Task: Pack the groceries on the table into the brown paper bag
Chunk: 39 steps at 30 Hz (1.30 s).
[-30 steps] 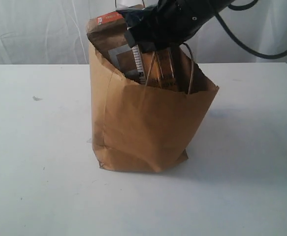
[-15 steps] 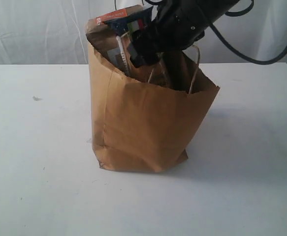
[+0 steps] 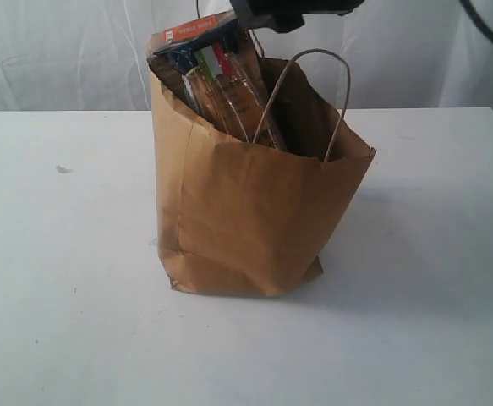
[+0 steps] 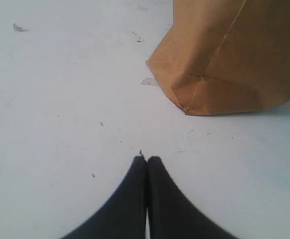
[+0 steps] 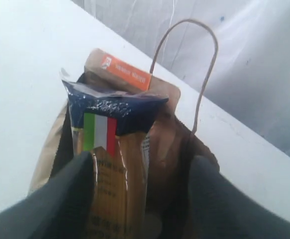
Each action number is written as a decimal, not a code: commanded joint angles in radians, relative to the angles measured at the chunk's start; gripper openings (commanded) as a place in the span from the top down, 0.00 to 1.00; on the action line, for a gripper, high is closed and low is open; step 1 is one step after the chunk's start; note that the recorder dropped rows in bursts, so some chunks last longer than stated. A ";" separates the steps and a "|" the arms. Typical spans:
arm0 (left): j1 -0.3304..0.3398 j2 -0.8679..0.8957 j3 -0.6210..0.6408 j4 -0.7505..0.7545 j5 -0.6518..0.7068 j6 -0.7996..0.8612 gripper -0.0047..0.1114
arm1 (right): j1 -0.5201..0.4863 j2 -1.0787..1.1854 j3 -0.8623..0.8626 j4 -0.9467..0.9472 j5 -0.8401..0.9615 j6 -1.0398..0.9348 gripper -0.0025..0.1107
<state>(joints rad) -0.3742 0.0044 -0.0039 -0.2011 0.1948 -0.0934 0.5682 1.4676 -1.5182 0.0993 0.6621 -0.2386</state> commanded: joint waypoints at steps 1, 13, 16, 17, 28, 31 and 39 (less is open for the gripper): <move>0.003 -0.004 0.004 -0.002 -0.001 0.002 0.96 | 0.001 -0.113 0.112 0.000 -0.083 0.035 0.89; 0.003 -0.004 0.004 -0.002 -0.001 0.002 0.96 | 0.001 -0.457 0.344 0.100 0.007 0.088 0.98; 0.003 -0.004 0.004 -0.002 -0.001 0.002 0.96 | 0.001 -0.499 0.357 0.111 0.078 0.088 0.98; 0.003 -0.004 0.004 -0.002 -0.001 0.002 0.96 | 0.001 -0.509 0.357 0.111 0.089 0.088 0.98; 0.003 -0.004 0.004 -0.002 -0.001 0.002 0.96 | 0.001 -0.597 0.357 0.074 0.066 0.121 0.98; 0.003 -0.004 0.004 -0.002 -0.001 0.002 0.96 | 0.001 -0.598 0.360 0.076 0.049 0.202 0.98; 0.003 -0.004 0.004 -0.002 -0.001 0.002 0.96 | -0.092 -0.700 0.643 0.268 -0.212 0.167 0.98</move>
<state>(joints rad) -0.3742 0.0044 -0.0039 -0.2011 0.1948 -0.0934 0.5202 0.8173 -0.9869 0.2912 0.5426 -0.0395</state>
